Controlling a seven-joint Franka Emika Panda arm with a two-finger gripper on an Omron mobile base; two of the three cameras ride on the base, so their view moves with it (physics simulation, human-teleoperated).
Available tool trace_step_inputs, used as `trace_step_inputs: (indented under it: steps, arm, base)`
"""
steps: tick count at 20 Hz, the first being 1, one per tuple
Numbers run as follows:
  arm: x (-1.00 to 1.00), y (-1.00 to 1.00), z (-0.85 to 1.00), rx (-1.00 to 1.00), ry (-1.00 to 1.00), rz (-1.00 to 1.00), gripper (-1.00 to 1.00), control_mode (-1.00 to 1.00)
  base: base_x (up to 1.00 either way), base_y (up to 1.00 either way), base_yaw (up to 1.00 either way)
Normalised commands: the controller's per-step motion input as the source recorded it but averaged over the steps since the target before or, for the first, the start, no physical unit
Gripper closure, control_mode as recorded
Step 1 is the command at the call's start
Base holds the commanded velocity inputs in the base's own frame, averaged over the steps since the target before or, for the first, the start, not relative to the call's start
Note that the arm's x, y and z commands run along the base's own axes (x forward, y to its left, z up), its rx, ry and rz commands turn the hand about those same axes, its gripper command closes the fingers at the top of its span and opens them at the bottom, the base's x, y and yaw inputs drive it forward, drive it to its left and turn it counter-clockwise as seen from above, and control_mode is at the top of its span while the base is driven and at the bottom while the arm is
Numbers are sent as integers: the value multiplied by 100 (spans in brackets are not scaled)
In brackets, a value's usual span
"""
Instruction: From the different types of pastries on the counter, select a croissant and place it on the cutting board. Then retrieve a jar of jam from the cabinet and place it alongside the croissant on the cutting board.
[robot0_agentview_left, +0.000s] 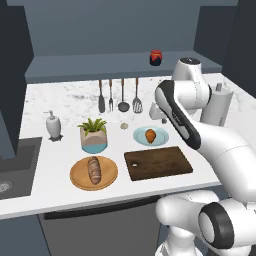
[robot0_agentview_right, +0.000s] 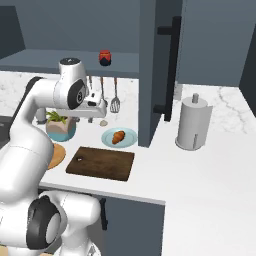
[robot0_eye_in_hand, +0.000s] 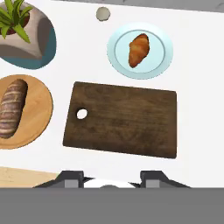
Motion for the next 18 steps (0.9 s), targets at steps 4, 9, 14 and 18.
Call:
trace_step_inputs:
  steps: [4, 9, 14, 18]
  arm:
    - [18, 9, 0, 0, 0, 0, -100, -100]
    - [10, 5, 0, 0, -1, -2, -100, -100]
    - [-14, 0, 4, 0, -18, -14, -100, -100]
    - [13, 0, 12, 0, -23, -17, -100, -100]
  base:
    - [0, 0, 0]
    - [0, 0, 0]
    - [0, 0, 0]
    - [0, 0, 0]
